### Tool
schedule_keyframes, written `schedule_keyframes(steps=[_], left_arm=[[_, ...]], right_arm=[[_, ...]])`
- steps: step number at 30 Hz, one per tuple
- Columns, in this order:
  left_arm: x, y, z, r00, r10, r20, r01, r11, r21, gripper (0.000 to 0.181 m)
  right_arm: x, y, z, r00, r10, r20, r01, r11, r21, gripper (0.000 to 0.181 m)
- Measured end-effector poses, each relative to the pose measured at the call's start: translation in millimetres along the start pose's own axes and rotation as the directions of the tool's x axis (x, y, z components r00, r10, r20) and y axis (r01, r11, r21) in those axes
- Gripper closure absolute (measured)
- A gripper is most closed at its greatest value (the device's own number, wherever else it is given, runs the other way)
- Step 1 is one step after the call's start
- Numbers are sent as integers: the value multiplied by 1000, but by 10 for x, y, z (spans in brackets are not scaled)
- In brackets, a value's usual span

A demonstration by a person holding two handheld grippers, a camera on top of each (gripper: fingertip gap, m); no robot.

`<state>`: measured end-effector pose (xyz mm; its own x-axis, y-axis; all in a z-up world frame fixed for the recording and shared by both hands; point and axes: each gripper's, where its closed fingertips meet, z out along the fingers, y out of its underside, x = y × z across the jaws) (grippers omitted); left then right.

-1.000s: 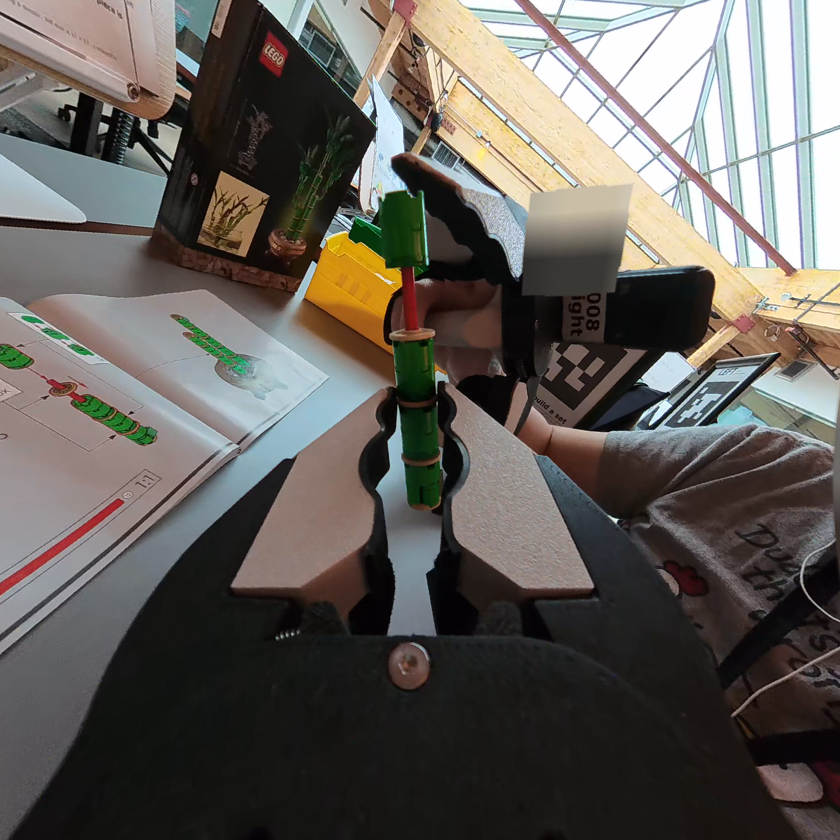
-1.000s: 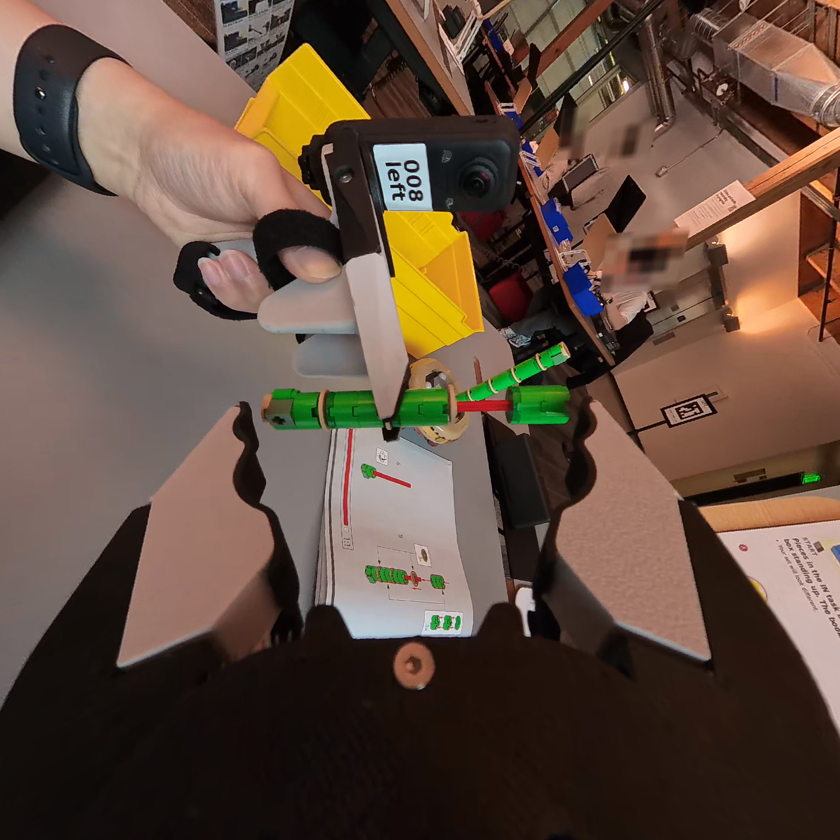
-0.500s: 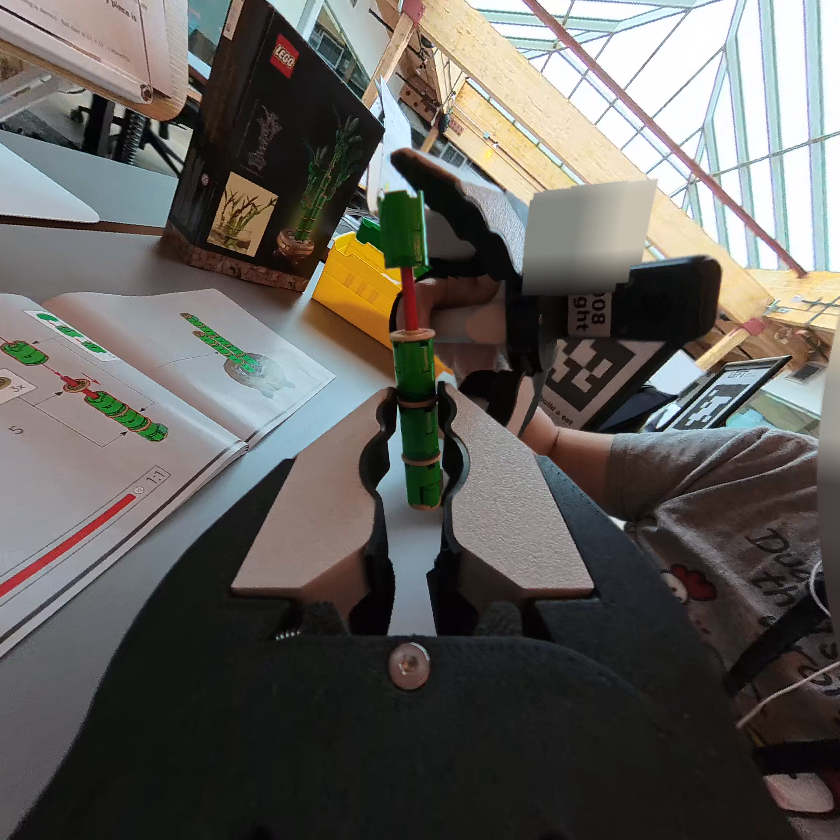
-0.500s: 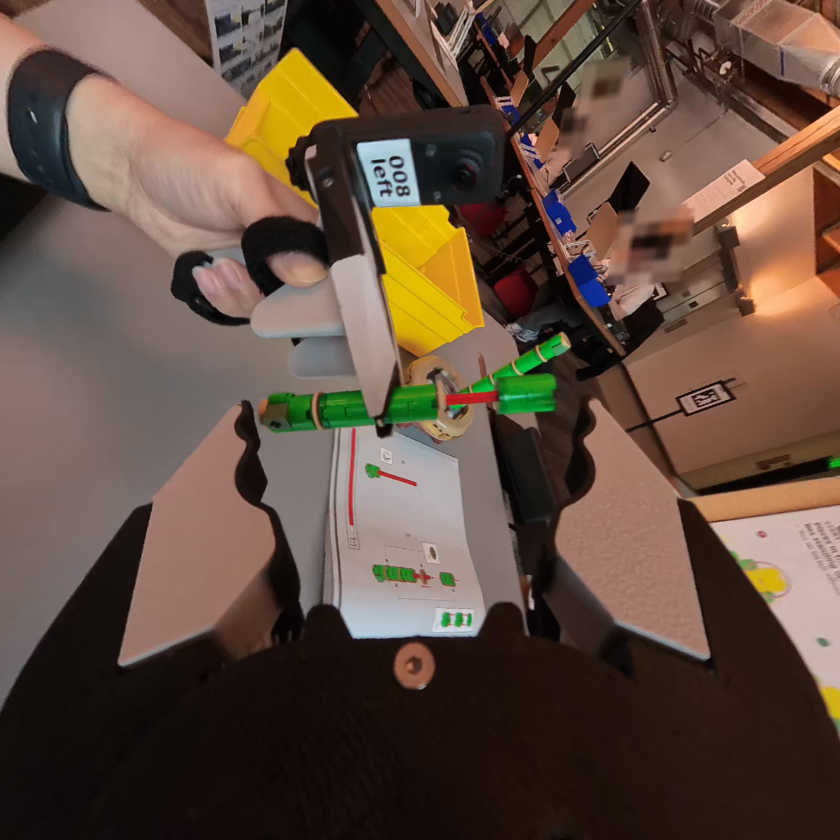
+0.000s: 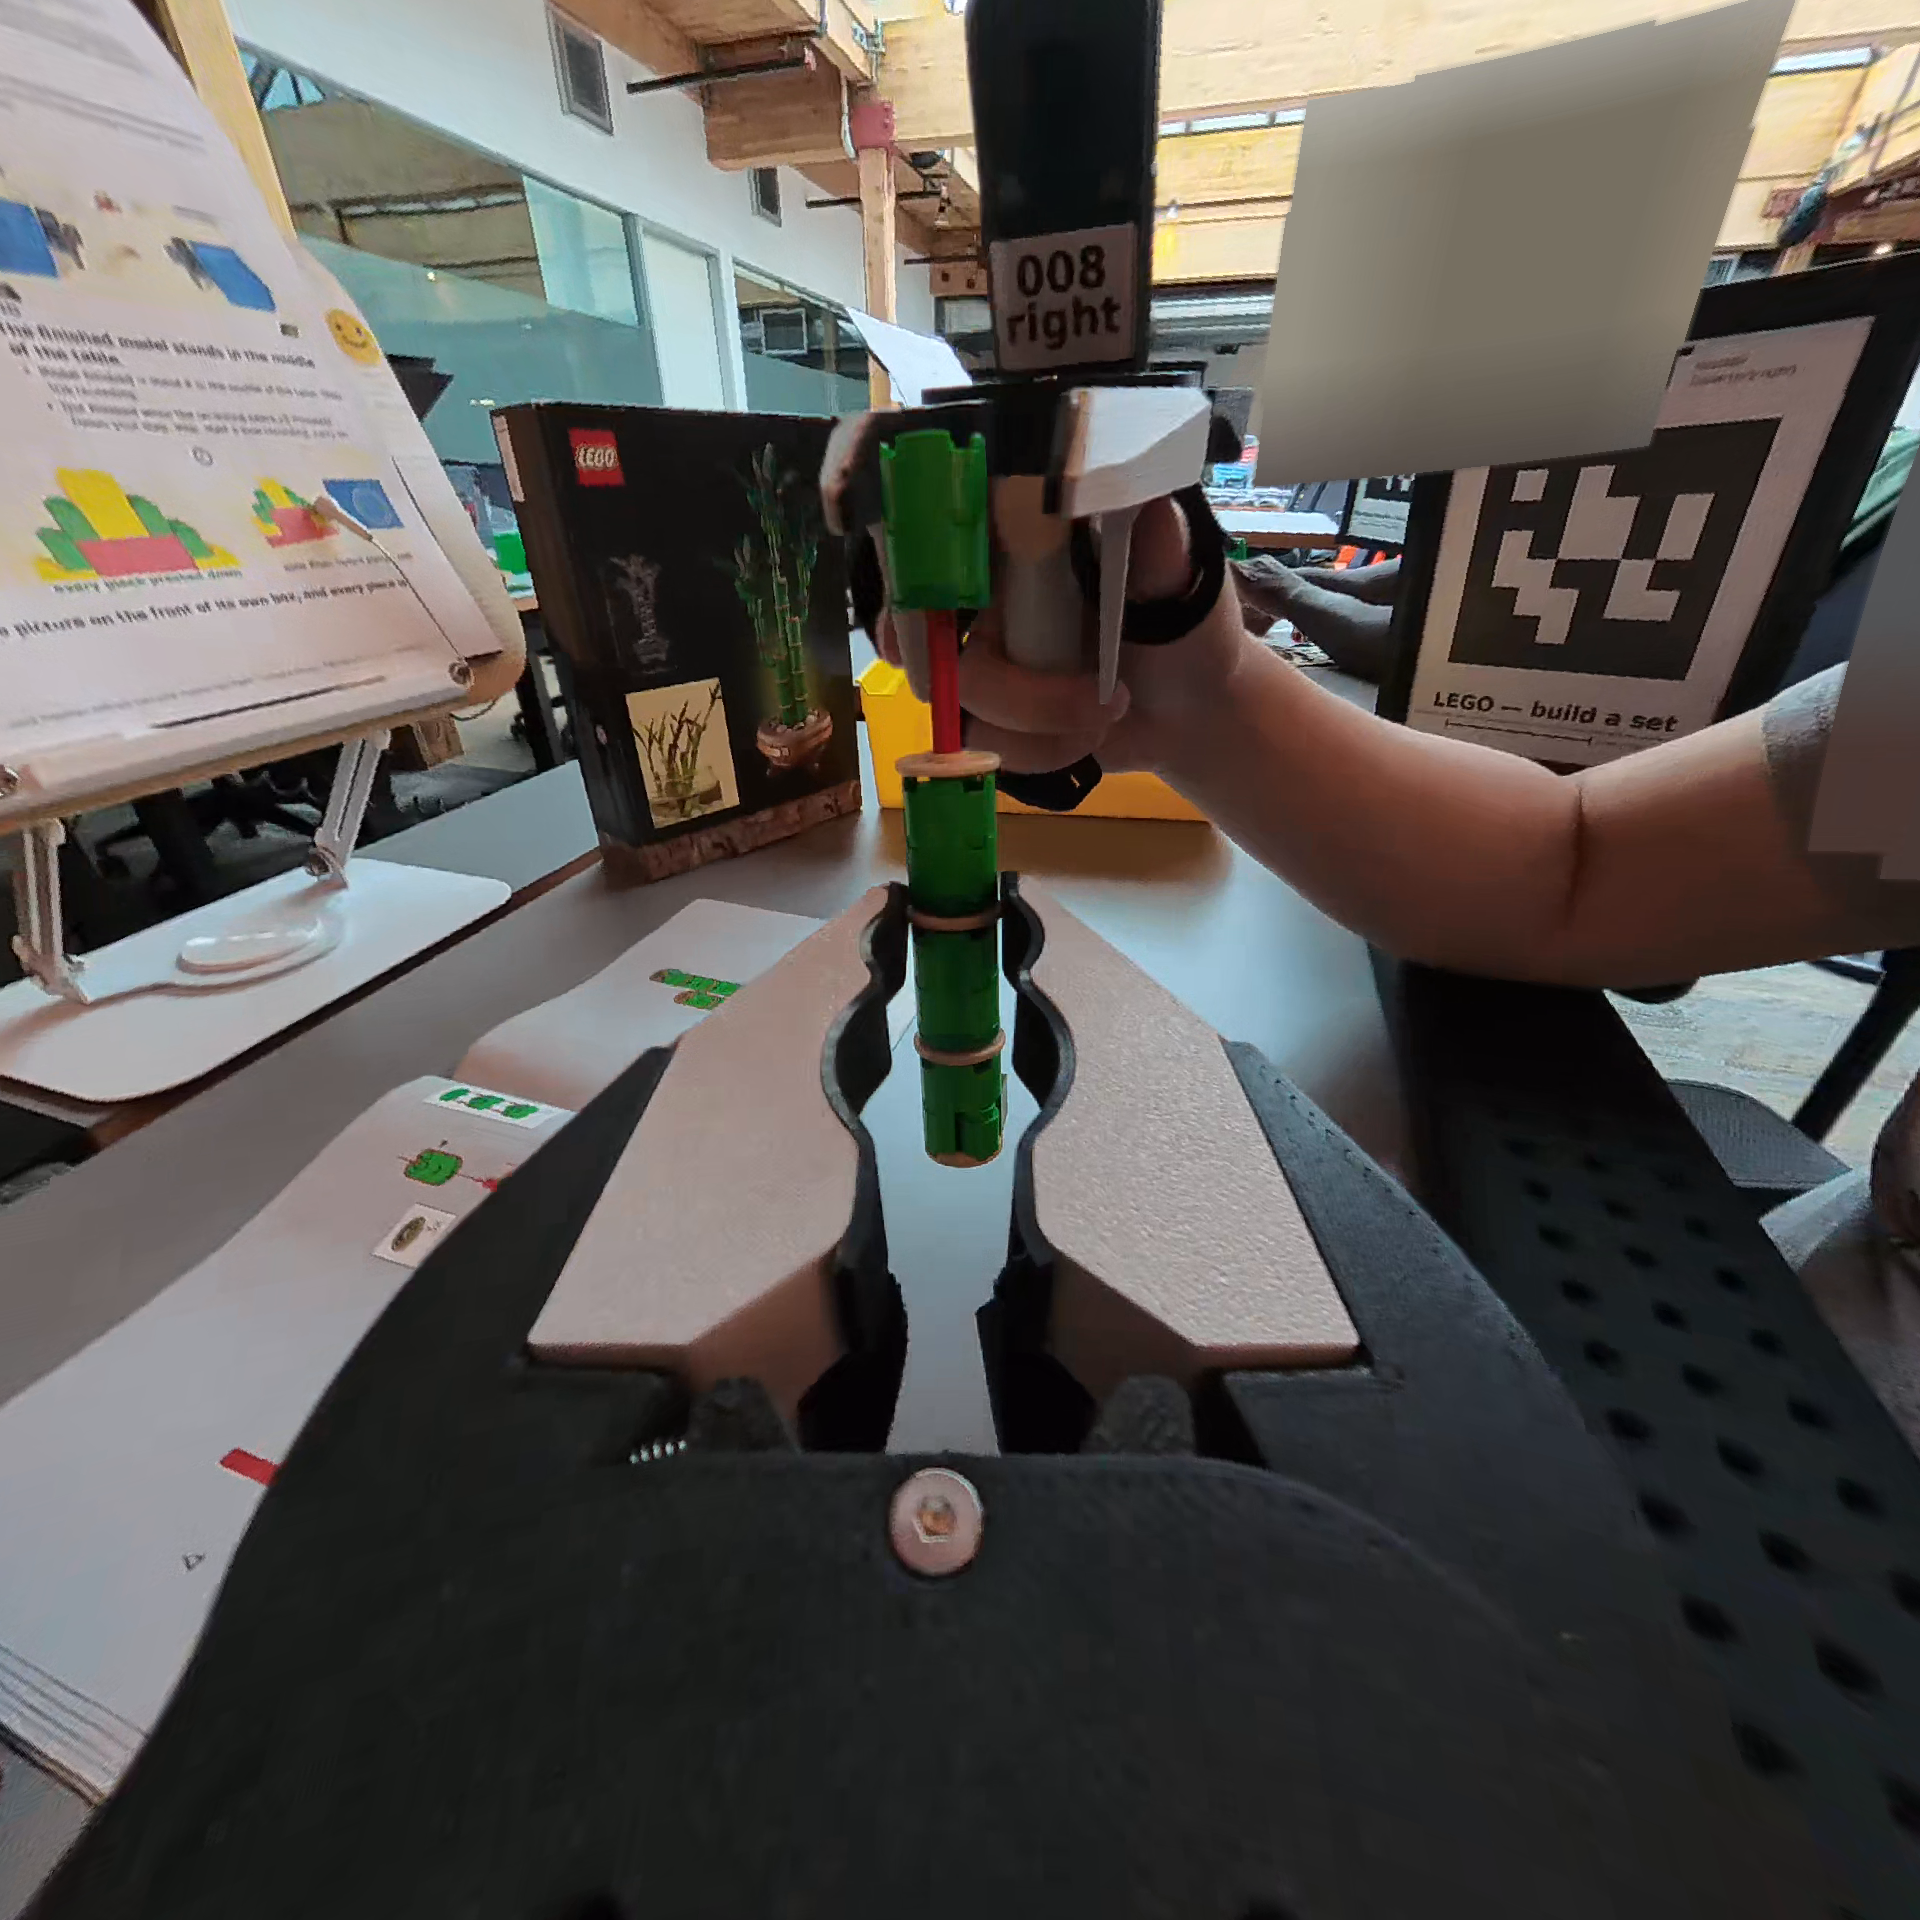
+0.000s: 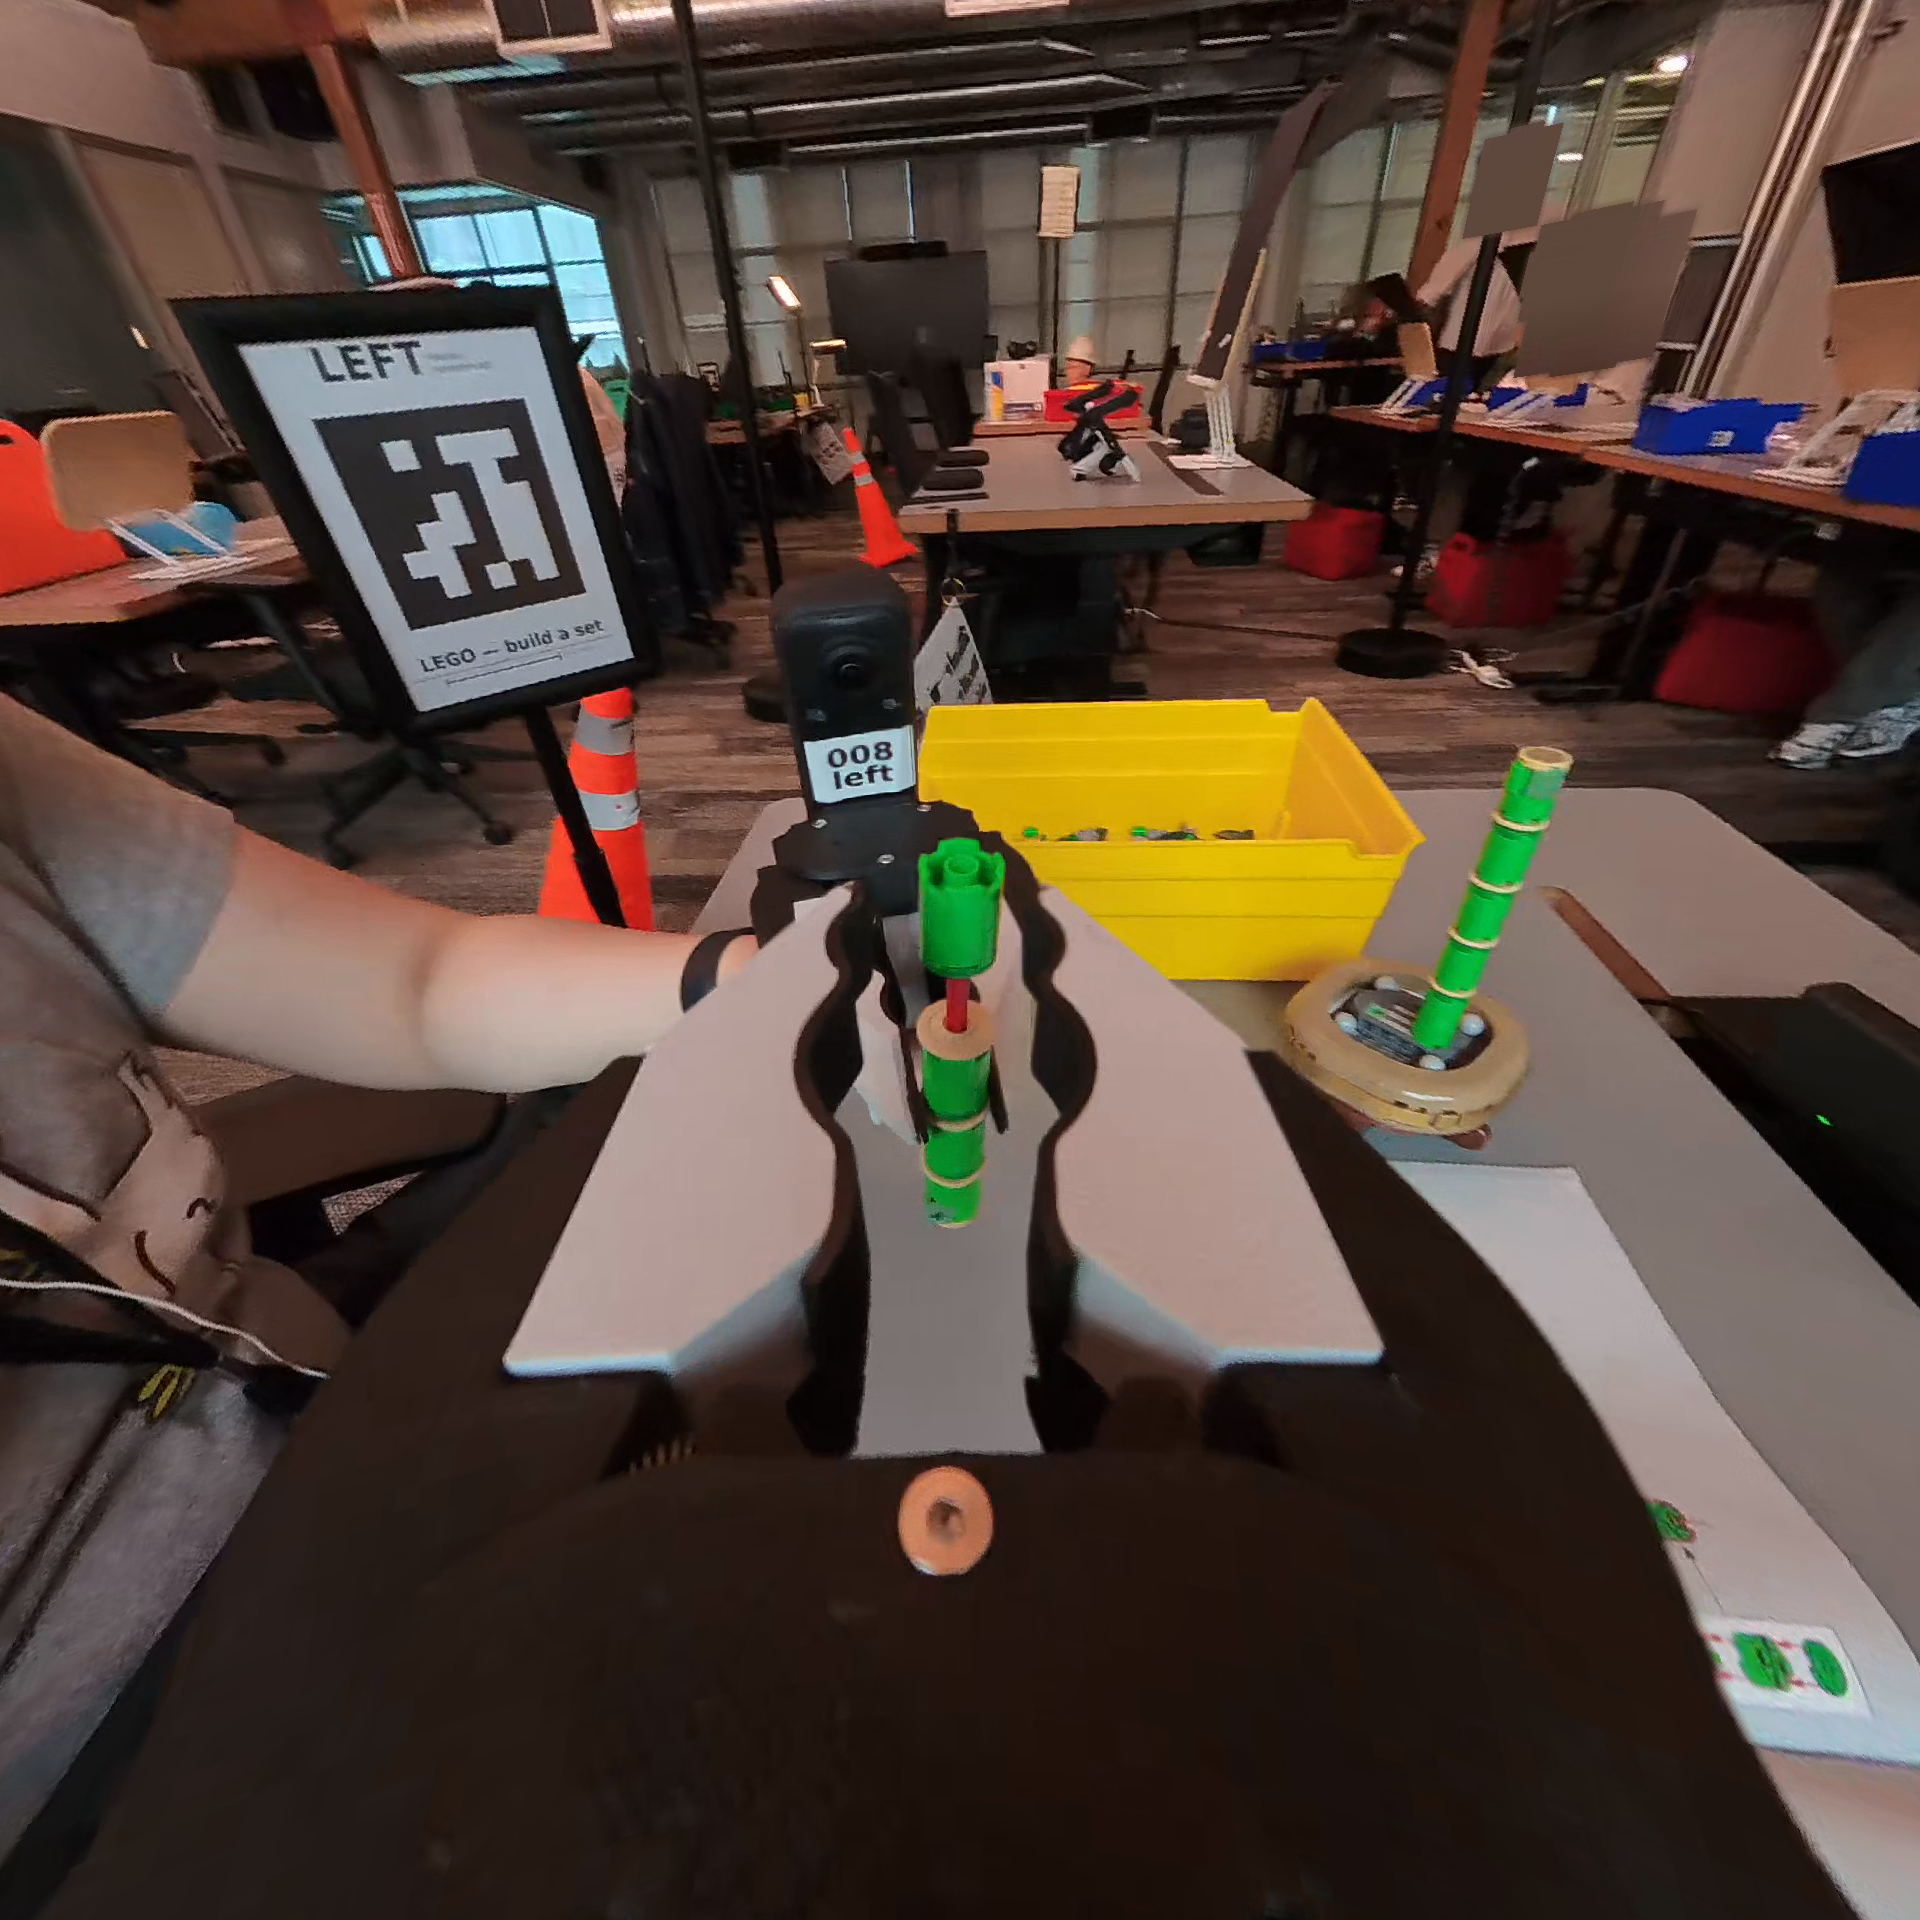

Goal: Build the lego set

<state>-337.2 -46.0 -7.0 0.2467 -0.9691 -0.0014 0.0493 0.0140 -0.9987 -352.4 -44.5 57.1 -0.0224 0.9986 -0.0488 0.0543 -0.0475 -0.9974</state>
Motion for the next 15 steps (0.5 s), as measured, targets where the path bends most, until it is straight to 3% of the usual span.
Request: schedule_keyframes(steps=[2, 5, 7, 11, 15], left_arm=[[0, -22, -9, 999, 42, 7, -42, 999, 12, 166], [-3, -42, -16, 993, 112, 23, -113, 993, 22, 166], [-6, -53, -23, 988, 153, 34, -154, 988, 27, 166], [6, -58, -23, 976, 212, 47, -213, 977, 21, 166], [15, -21, -6, 977, 208, 47, -208, 978, -12, 166]], right_arm=[[-29, -24, -6, 1000, -25, 3, 25, 1000, 9, 167], [-77, -32, 9, 998, -66, 6, 66, 998, 6, 165], [-99, -16, 35, 995, -96, -5, 96, 995, -20, 150], [-131, -14, 64, 984, -173, -28, 172, 984, -37, 167], [-121, 20, 68, 983, -183, -29, 182, 982, -45, 167]])
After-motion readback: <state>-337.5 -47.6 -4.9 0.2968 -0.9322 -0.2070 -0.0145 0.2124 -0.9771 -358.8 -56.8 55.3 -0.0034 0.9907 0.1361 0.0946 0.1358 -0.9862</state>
